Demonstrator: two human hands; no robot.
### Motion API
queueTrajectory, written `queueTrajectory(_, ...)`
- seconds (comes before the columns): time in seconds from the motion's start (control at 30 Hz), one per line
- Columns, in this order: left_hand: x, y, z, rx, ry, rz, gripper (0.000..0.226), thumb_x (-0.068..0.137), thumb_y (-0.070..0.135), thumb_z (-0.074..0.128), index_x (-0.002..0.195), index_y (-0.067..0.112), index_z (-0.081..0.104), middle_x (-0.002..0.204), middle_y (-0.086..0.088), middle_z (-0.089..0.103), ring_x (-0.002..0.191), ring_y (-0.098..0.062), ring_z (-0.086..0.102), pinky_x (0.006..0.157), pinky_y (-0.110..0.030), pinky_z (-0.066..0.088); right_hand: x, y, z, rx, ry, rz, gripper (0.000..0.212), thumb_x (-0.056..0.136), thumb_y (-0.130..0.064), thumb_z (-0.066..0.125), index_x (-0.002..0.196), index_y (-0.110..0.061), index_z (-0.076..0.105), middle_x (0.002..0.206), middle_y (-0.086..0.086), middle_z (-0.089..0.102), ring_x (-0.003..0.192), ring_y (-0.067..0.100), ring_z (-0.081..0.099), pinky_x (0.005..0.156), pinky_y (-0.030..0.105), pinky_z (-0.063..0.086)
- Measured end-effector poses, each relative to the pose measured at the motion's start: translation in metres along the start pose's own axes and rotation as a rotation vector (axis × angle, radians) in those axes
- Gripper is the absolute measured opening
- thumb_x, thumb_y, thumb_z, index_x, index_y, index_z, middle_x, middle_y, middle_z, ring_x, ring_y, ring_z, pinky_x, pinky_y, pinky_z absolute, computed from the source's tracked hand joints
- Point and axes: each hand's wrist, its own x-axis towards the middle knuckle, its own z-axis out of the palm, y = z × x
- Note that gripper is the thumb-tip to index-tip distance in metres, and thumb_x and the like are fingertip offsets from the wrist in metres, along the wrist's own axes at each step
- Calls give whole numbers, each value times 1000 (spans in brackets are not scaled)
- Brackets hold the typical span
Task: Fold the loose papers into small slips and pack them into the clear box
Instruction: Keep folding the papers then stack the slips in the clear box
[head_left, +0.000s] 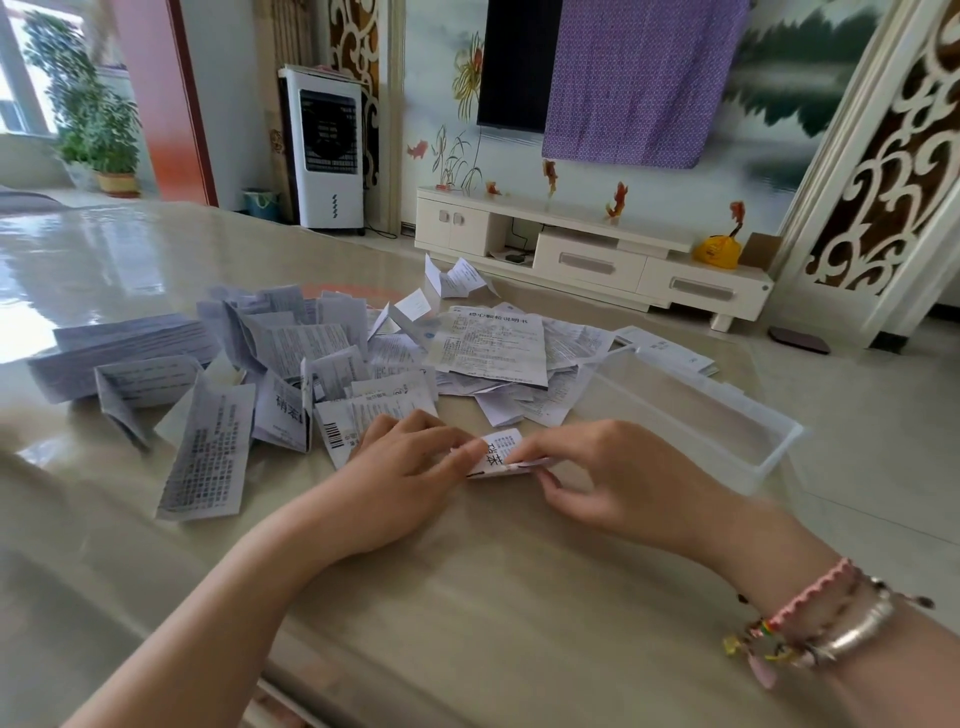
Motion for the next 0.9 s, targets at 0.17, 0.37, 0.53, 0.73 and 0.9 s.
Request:
queueTrajectory(0.17,4,-6,3,-151,102,-17,63,77,75,20,89,37,69,108,18,61,117,-15,45,107,-31,27,14,2,4,388,-8,166,13,90,-36,64,89,-27,73,82,-8,70,81,6,62,85,32,49)
queueTrajectory(0.37,9,-4,7,-204,214,-37,45,90,58,40,70,23,60,63,-2,58,72,-18,51,69,-30,38,37,6,10,623,-93,252,26,95,-29,59,88,-5,68,74,12,56,63,13,48,62,20,38)
queueTrajectory(0.53,16,-7,17,-130,345,-97,27,90,43,56,69,27,53,60,12,55,82,-24,50,70,-32,36,50,16,20,625,-154,300,32,98,-26,53,73,-7,59,72,0,51,72,10,46,72,28,35)
queueTrajectory(0.73,22,0,16,-66,411,-120,8,88,30,64,94,34,60,83,18,62,98,-15,48,87,-31,40,52,11,29,293,-126,326,23,100,-33,45,85,-16,50,72,-9,47,71,10,44,65,27,34)
queueTrajectory(0.9,22,0,19,60,394,-135,8,87,30,63,87,37,66,95,16,55,98,-16,39,87,-28,32,49,6,41,270,71,359,14,96,-28,52,93,-17,44,73,-10,45,77,16,44,68,31,34)
